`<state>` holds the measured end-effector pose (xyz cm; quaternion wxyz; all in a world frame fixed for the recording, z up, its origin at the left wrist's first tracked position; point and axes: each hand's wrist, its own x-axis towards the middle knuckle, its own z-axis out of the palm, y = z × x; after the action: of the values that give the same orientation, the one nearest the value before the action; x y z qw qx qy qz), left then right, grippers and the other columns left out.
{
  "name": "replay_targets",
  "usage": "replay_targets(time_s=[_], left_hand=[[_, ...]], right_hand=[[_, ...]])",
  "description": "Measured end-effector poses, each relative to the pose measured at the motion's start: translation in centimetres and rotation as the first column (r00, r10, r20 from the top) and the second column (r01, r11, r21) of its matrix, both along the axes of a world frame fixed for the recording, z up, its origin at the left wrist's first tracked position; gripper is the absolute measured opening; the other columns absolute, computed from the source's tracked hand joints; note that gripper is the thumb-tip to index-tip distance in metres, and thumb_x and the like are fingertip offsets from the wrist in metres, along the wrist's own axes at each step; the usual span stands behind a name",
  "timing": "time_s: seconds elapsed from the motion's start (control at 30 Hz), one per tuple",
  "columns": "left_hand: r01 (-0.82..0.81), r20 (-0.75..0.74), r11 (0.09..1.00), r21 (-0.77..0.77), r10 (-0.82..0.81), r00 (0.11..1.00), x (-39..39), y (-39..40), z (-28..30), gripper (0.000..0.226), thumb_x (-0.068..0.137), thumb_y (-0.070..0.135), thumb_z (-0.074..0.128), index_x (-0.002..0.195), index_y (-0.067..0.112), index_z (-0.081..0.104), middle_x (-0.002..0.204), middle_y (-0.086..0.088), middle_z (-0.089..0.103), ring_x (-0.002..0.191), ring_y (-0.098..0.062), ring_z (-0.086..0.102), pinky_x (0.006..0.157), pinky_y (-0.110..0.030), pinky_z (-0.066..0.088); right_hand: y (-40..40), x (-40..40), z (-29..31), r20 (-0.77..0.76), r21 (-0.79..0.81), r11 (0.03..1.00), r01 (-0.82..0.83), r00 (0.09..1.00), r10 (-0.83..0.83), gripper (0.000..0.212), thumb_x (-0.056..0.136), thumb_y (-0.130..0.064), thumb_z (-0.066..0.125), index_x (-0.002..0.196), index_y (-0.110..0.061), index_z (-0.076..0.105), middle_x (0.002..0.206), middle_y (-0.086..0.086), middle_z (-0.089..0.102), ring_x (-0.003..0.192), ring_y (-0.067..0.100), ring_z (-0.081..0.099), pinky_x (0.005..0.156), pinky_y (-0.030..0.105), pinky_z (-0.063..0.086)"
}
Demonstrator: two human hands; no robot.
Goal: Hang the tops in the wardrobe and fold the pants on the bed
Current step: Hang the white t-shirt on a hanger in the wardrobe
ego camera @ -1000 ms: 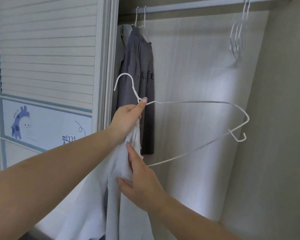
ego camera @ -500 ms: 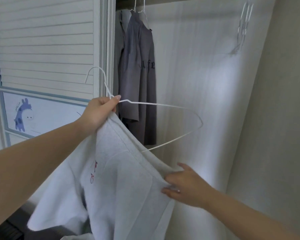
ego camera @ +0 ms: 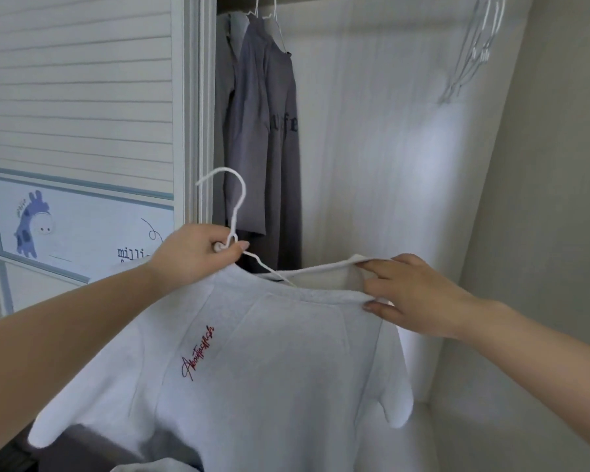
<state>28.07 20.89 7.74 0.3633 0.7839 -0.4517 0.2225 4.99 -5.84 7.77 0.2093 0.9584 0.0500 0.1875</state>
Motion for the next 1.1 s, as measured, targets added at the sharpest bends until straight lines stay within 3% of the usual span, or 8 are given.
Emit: replay_targets(time_s=[0.13,0.37,0.47,0.53,0.63,0.87,1.0,1.1], left_hand=[[0.068,0.018,0.996,-0.057,-0.067,0.998,-2.3,-2.5,-0.2,0.045,0.086,0.051,0.057,0.054,0.023,0.043,0.052,0.013,0.045,0.050,-0.005,0.041,0.051,-0.023,0.029],[0.172,0.040,0.975,-0.143,-0.168,0.985,-4.4,-3.9,0.6,0.042,0.085,0.055,0.056,0.053,0.031,0.042,0.052,0.012,0.044,0.051,-0.007,0.039,0.054,-0.027,0.032],[0.148,0.069,0.984,-0.095,-0.141,0.988,-3.8,-2.9,0.6,0.037,0.081,0.063,0.051,0.060,0.033,0.048,0.056,0.011,0.050,0.054,-0.007,0.045,0.053,-0.024,0.035],[0.107,0.079,0.992,-0.066,-0.101,0.992,-3.2,-2.1,0.4,0.034,0.081,0.062,0.051,0.067,0.032,0.052,0.062,0.010,0.055,0.057,-0.006,0.050,0.054,-0.024,0.037],[0.044,0.043,0.998,-0.055,-0.041,0.998,-1.8,-0.3,-0.3,0.037,0.078,0.065,0.049,0.066,0.031,0.054,0.064,0.007,0.057,0.060,-0.010,0.052,0.056,-0.026,0.038],[0.049,-0.053,0.995,-0.086,-0.054,0.997,-1.6,0.7,-2.4,0.039,0.075,0.065,0.050,0.055,0.032,0.054,0.056,0.013,0.052,0.054,-0.005,0.048,0.055,-0.025,0.034],[0.033,-0.003,0.999,-0.038,-0.033,0.999,-2.7,-0.9,-2.1,0.044,0.083,0.053,0.060,0.050,0.029,0.045,0.051,0.009,0.047,0.051,-0.007,0.044,0.055,-0.028,0.036],[-0.018,0.033,1.000,0.003,0.018,0.999,-3.3,-1.5,-1.8,0.047,0.080,0.061,0.058,0.050,0.027,0.043,0.052,0.007,0.046,0.052,-0.009,0.045,0.053,-0.026,0.036]], right_hand=[[2.5,1.7,0.5,-0.010,-0.047,0.993,-0.110,0.994,0.109,0.020,0.094,-0.039,0.044,0.101,-0.029,0.060,0.124,-0.006,0.049,0.106,0.012,0.051,0.085,0.027,0.027],[2.6,2.5,0.7,-0.062,-0.174,0.985,0.006,0.998,-0.017,0.023,0.098,-0.039,0.036,0.102,-0.025,0.054,0.089,-0.004,0.063,0.082,0.021,0.059,0.085,0.031,0.034],[1.8,1.8,0.7,-0.067,-0.190,0.981,-0.032,0.998,0.020,0.018,0.098,-0.036,0.039,0.104,-0.025,0.053,0.087,-0.004,0.064,0.074,0.023,0.058,0.084,0.030,0.035],[1.4,1.3,1.0,-0.064,-0.175,0.984,-0.046,0.997,0.035,0.016,0.097,-0.031,0.042,0.105,-0.025,0.055,0.089,-0.004,0.064,0.072,0.023,0.054,0.074,0.028,0.037],[0.4,0.0,1.7,-0.057,-0.095,0.995,0.010,0.998,-0.015,0.021,0.097,-0.036,0.040,0.112,-0.031,0.054,0.098,-0.003,0.063,0.088,0.022,0.060,0.064,0.025,0.032],[0.2,-0.7,1.9,-0.109,-0.163,0.985,-0.052,0.993,0.035,0.027,0.099,-0.039,0.039,0.114,-0.027,0.058,0.103,-0.006,0.060,0.092,0.019,0.059,0.071,0.027,0.036],[1.7,0.6,2.6,-0.181,-0.163,0.986,-0.046,0.983,0.016,0.023,0.098,-0.040,0.040,0.110,-0.030,0.057,0.088,-0.011,0.045,0.076,0.011,0.046,0.063,0.024,0.032],[2.2,0.6,3.0,-0.168,-0.138,0.988,-0.065,0.985,0.041,0.021,0.097,-0.038,0.042,0.110,-0.034,0.059,0.094,-0.012,0.057,0.085,0.011,0.055,0.068,0.027,0.043]])
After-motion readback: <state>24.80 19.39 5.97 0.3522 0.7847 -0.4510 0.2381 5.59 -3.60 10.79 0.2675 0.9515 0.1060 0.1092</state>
